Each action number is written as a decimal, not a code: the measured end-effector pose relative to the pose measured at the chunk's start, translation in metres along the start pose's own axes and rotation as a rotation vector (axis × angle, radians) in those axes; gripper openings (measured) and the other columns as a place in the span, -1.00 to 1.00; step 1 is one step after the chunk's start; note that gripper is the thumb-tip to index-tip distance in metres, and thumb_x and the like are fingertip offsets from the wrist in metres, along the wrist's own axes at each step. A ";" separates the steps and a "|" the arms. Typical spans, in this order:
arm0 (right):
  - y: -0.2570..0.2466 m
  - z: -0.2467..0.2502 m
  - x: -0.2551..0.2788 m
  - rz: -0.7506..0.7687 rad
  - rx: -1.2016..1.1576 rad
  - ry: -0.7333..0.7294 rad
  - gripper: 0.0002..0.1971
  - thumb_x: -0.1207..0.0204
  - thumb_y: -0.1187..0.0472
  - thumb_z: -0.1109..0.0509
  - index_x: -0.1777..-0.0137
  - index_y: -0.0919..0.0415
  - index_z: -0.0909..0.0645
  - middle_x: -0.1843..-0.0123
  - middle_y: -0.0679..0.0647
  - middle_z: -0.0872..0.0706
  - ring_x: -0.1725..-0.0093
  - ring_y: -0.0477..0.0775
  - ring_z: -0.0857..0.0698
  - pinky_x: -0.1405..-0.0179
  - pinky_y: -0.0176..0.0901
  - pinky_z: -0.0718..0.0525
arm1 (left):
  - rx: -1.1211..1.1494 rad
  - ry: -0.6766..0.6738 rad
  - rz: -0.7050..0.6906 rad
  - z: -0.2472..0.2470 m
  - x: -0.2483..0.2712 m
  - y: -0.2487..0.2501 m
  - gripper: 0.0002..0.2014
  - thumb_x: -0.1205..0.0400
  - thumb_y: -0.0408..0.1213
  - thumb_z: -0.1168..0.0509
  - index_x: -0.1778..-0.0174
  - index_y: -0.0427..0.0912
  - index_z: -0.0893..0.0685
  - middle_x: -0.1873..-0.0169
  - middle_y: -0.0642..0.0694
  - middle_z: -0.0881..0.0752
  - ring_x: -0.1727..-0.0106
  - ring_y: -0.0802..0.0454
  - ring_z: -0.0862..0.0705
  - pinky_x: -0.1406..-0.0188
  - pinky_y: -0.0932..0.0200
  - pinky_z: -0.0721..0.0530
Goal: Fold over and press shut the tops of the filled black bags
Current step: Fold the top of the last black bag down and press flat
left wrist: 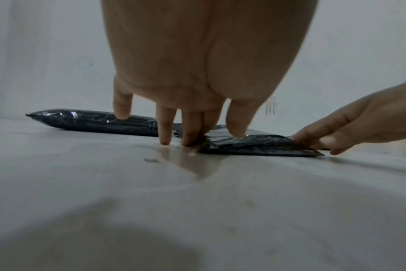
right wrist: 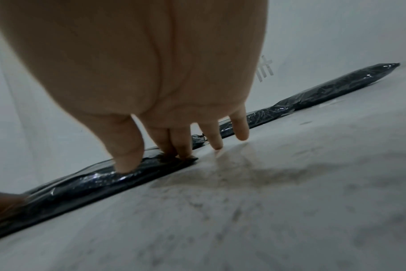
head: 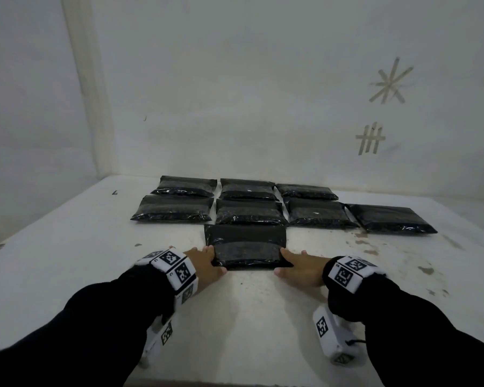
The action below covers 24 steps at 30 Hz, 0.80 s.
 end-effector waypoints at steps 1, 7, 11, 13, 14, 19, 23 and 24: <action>0.000 0.003 -0.002 0.019 -0.035 0.037 -0.38 -0.68 -0.12 -0.07 -0.66 0.12 -0.05 -0.64 0.19 -0.25 -0.60 0.23 -0.24 -0.54 0.03 -0.24 | 0.044 0.005 -0.010 0.005 -0.001 0.000 -0.47 -0.73 0.06 0.00 -0.58 -0.10 -0.25 -0.46 -0.12 -0.47 -0.47 -0.08 -0.44 -0.42 0.03 -0.28; 0.001 0.022 -0.011 0.051 -0.196 0.271 -0.71 -0.62 0.05 -0.29 -0.19 0.20 -0.65 -0.15 0.13 -0.68 -0.19 0.13 -0.63 -0.13 -0.15 -0.52 | 0.229 0.079 0.003 0.014 -0.016 -0.012 -0.65 -0.68 -0.04 -0.20 -0.26 -0.16 -0.68 -0.16 -0.15 -0.70 -0.16 -0.04 -0.64 -0.04 0.23 -0.49; -0.002 0.024 -0.015 0.048 -0.224 0.283 -0.79 -0.60 0.08 -0.32 -0.02 0.22 -0.63 0.00 0.17 -0.67 -0.07 0.12 -0.65 0.03 -0.19 -0.50 | 0.293 0.111 0.024 0.013 -0.020 -0.015 -0.70 -0.60 -0.10 -0.34 -0.16 -0.19 -0.71 -0.09 -0.15 -0.72 -0.06 -0.02 -0.64 0.09 0.30 -0.44; -0.003 0.023 -0.016 0.059 -0.283 0.284 -0.57 -0.61 0.12 -0.32 -0.44 0.21 -0.44 -0.29 0.19 -0.64 -0.30 0.18 -0.61 -0.22 -0.14 -0.53 | 0.299 0.116 0.029 0.013 -0.020 -0.015 -0.70 -0.59 -0.11 -0.36 -0.16 -0.20 -0.71 -0.10 -0.16 -0.71 -0.14 -0.06 -0.65 0.06 0.30 -0.45; -0.003 0.023 -0.015 0.064 -0.315 0.288 -0.44 -0.62 0.15 -0.31 -0.58 0.20 -0.26 -0.40 0.19 -0.58 -0.36 0.19 -0.57 -0.32 -0.12 -0.51 | 0.301 0.122 0.027 0.013 -0.020 -0.015 -0.70 -0.59 -0.12 -0.36 -0.16 -0.21 -0.71 -0.11 -0.16 -0.71 -0.16 -0.07 -0.65 0.05 0.31 -0.46; 0.004 0.017 -0.017 0.070 -0.441 0.286 -0.32 -0.64 0.17 -0.29 -0.67 0.16 -0.03 -0.60 0.20 -0.35 -0.55 0.15 -0.39 -0.49 -0.14 -0.35 | 0.335 0.192 -0.007 0.018 -0.019 -0.009 -0.72 -0.58 -0.15 -0.37 -0.12 -0.22 -0.72 -0.09 -0.14 -0.72 -0.15 -0.06 -0.65 0.03 0.31 -0.46; 0.018 0.025 -0.013 0.092 -0.534 0.391 -0.36 -0.61 0.17 -0.32 -0.64 0.16 -0.17 -0.59 0.13 -0.38 -0.55 0.10 -0.39 -0.51 -0.13 -0.36 | 0.377 0.255 -0.064 0.032 -0.022 0.007 -0.74 -0.57 -0.14 -0.37 -0.04 -0.25 -0.72 -0.03 -0.16 -0.73 -0.10 -0.08 -0.67 -0.03 0.21 -0.54; 0.023 0.030 -0.010 0.097 -0.538 0.421 -0.38 -0.61 0.17 -0.32 -0.63 0.16 -0.19 -0.59 0.12 -0.38 -0.55 0.10 -0.39 -0.50 -0.14 -0.36 | 0.385 0.267 -0.084 0.037 -0.022 0.014 -0.75 -0.58 -0.13 -0.36 -0.03 -0.25 -0.72 -0.01 -0.15 -0.73 -0.08 -0.07 -0.67 -0.01 0.20 -0.55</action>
Point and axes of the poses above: each hand's wrist, its own x-axis away from the middle knuckle, its own z-axis out of the back of the hand, y = z × x, the point moved 5 cm from there along -x, towards the middle knuckle
